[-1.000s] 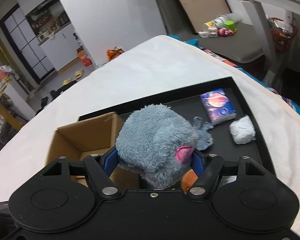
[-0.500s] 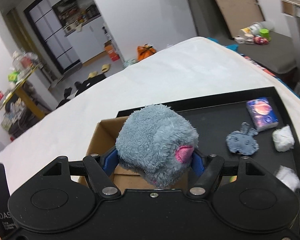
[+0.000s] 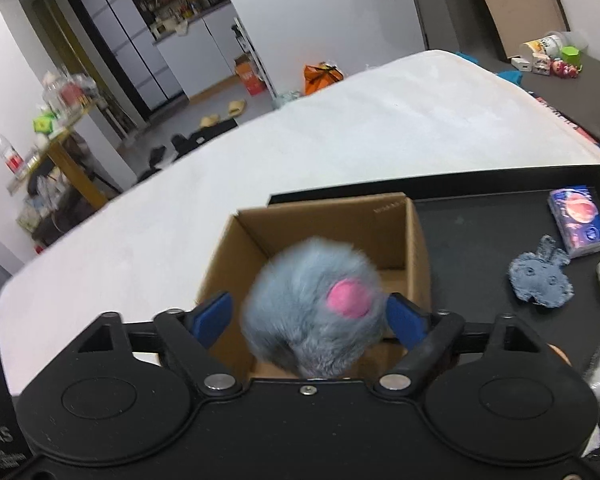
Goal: Organize soft objects
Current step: 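Carry the grey plush mouse into the cardboard box and release it, then grasp the clear plastic bag of stuffing with the right gripper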
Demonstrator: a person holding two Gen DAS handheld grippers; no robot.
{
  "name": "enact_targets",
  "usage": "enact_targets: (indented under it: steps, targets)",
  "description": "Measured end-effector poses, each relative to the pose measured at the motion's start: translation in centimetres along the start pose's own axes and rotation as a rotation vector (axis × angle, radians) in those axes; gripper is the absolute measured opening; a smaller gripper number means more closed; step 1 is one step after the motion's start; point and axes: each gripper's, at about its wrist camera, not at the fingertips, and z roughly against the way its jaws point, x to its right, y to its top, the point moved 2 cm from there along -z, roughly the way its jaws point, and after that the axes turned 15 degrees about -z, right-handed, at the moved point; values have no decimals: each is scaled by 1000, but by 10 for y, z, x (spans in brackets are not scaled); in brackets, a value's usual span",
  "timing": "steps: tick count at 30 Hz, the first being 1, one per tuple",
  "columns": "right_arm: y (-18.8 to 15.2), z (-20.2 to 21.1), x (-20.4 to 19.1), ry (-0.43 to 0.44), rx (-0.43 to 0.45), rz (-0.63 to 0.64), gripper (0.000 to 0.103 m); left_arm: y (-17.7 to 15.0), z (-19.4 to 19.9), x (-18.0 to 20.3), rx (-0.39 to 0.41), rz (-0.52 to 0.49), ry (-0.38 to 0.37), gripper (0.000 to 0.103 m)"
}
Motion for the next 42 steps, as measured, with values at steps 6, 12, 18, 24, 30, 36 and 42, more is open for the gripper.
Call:
enact_targets:
  steps: [6,12,18,24,30,36,42]
  targets:
    - [2,14,5,16,48,0,88,3,5,3,-12,-11,15,14]
    - [3,32,23,-19,87,-45,88,2,11,6,-8,-17,44,20]
    - [-1,49,47,-76,128,-87,88,3,21,15,10,-55,97,56]
    - [-4,57,74,-173,140,-119,88,4,24,23,15,-86,132,64]
    - [0,61,99,-288,158,-178,88,3,26,33,9,-123,161,68]
    - [-7,63,112,-400,187,-220,88,3,28,39,10,-148,180,69]
    - [-20,61,137,-444,190,-366,91,2,26,39,-14,-157,213,74]
